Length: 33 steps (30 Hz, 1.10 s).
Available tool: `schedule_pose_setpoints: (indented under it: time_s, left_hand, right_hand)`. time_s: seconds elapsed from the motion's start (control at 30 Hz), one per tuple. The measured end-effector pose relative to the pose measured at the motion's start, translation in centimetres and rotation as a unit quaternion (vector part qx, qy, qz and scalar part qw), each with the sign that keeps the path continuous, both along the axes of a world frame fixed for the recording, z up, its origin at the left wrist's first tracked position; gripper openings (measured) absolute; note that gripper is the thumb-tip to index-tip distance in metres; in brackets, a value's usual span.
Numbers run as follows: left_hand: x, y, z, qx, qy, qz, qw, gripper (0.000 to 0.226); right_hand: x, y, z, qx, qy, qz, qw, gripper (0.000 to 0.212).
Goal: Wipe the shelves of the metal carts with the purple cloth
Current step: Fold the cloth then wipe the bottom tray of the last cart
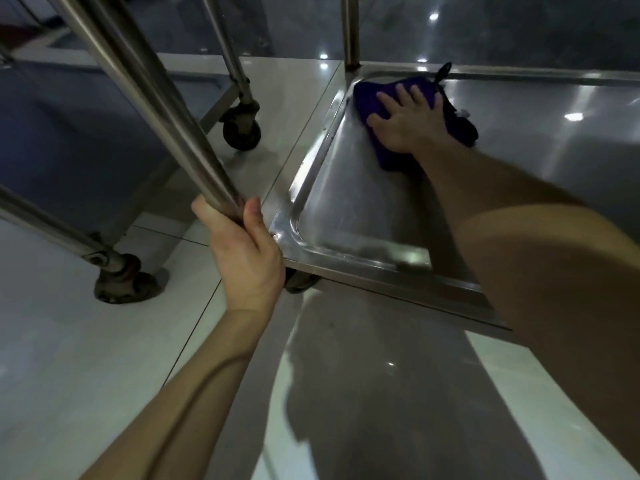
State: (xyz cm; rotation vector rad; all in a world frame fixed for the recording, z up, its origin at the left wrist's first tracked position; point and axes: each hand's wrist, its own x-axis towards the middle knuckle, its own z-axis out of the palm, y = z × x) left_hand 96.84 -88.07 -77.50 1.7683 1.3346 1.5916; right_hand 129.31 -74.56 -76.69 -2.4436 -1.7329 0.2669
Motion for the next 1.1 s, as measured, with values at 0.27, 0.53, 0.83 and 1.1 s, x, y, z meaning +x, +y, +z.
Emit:
schedule_pose_setpoints:
  time_s: [0.27,0.53,0.83,1.1]
  left_hand:
    - [0.2,-0.6,0.7,-0.034,-0.017,-0.009,0.999,0.019]
    - [0.0,-1.5,2.5,-0.109,-0.001,-0.004,0.994,0.029]
    - [-5.9,-2.5,5.3,-0.341,0.231,-0.145,0.9,0.045]
    - [-15.5,-4.0,14.5,-0.401,0.307,-0.245,0.828,0.09]
  right_hand:
    - [-12.7,-7.0,-0.3,-0.001,-0.014,0.153,0.988,0.069]
    - [-15.1,-21.0,0.5,-0.052,-0.02,0.272,0.961,0.108]
    - [-15.1,-22.6,4.3,-0.106,0.052,0.27,0.956,0.078]
    - [-18.5,-24.0,14.6,-0.181,0.312,0.135,0.923,0.052]
